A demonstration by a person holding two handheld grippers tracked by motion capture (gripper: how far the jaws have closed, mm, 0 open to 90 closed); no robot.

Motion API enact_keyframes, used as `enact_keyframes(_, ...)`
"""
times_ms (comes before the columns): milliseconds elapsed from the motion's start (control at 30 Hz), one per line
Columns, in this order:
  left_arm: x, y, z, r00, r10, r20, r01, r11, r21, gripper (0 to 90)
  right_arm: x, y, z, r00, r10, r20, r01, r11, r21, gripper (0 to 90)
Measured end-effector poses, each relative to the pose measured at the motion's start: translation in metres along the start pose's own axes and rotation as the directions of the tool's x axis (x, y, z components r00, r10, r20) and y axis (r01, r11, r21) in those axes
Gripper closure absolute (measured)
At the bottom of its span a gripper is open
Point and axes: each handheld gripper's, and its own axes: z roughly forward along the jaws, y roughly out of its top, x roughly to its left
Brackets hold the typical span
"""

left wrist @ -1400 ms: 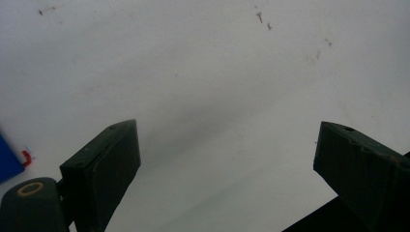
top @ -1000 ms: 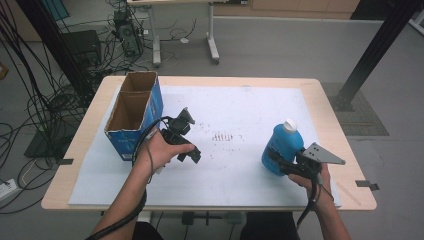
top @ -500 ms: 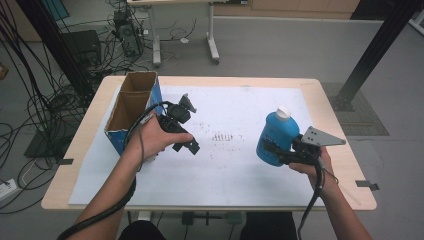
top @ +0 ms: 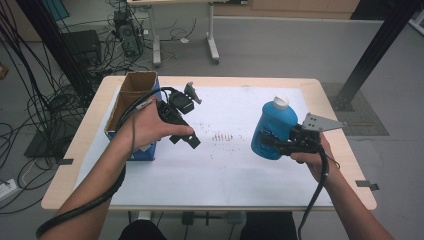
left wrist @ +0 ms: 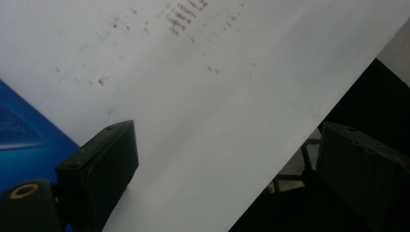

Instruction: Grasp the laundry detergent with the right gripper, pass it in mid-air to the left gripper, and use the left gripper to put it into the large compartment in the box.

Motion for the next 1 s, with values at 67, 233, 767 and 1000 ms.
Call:
enact_keyframes(67, -0.002, 0.002, -0.006, 0.9997, 0.023, -0.004, -0.023, 0.9997, -0.006, 8.1, 0.000, 0.003, 0.000, 0.9997, 0.002, -0.023, -0.002, 1.000, -0.003, 44.2)
enact_keyframes(233, -0.007, 0.007, -0.020, 0.9968, 0.079, 0.008, -0.079, 0.9967, -0.018, 7.8, 0.002, 0.011, 0.002, 0.9970, -0.006, -0.077, 0.006, 1.000, -0.007, 44.2)
enact_keyframes(767, -0.029, 0.026, -0.051, 0.9664, 0.256, 0.027, -0.255, 0.9666, -0.029, 8.0, 0.010, 0.028, 0.010, 0.9663, -0.047, -0.253, 0.050, 0.999, 0.007, 44.2)
enact_keyframes(1000, -0.039, 0.034, -0.058, 0.9503, 0.311, 0.021, -0.310, 0.9503, -0.030, 8.0, 0.015, 0.030, 0.018, 0.9462, -0.059, -0.318, 0.070, 0.997, 0.022, 44.2)
